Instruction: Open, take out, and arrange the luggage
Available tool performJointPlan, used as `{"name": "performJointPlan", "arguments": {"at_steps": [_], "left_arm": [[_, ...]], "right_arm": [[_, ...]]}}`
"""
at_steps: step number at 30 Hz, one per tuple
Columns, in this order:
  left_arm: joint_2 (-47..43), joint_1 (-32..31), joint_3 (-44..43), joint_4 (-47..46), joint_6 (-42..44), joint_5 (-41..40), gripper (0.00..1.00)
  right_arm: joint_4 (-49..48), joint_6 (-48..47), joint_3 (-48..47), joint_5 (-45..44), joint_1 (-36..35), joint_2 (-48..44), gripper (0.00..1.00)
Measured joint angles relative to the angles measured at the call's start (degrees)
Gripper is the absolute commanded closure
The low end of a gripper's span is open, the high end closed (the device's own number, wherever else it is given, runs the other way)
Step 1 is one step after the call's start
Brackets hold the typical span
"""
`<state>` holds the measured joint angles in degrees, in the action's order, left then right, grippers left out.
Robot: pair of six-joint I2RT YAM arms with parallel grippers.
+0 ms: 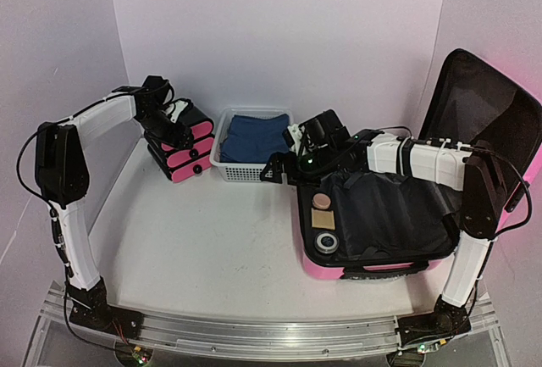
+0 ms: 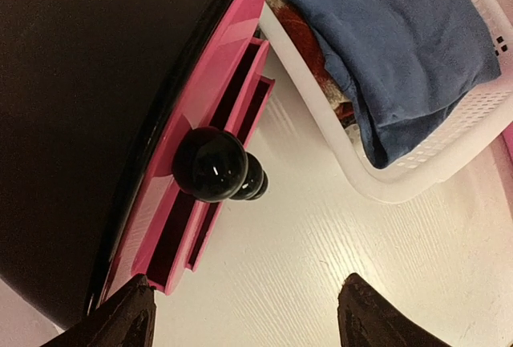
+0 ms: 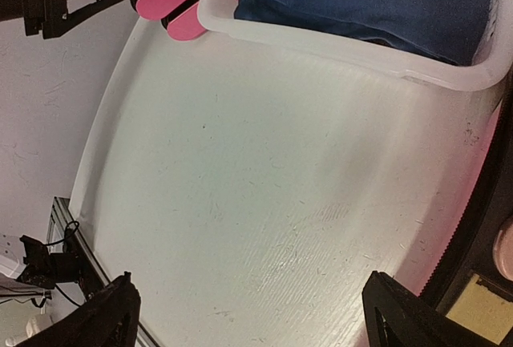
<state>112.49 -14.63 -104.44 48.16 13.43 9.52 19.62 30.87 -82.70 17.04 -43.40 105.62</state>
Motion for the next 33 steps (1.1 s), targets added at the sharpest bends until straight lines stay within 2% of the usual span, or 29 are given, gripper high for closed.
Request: {"name": "performJointPlan", "arguments": {"at_steps": [5,10,18,26,33], "left_arm": [[-1.3,0.6,-0.2,0.1,-3.1,1.6,0.18],[-1.6,4.3,-1.8,-1.8,-9.4,4.8,0.14],[1.0,9.8,-10.0,-9.9,-20.8,2.0,0.14],[9.7,6.0,-18.9,-13.8,-18.8,4.3,0.14],[19.3,0.0,-29.9,-14.2,-10.1,4.2,0.13]], "right_arm": [[-0.2,0.0,0.0,0.2,0.0,0.0,0.02],[-0.2,0.0,0.0,0.3,0.0,0.0,0.02],[-0.2,0.2,-1.2,0.4,0.0,0.3,0.02],[-0.2,0.3,-1.7,0.4,0.3,0.3,0.02],[-0.1,0.3,-1.7,0.3,0.6,0.3,0.02]]}}
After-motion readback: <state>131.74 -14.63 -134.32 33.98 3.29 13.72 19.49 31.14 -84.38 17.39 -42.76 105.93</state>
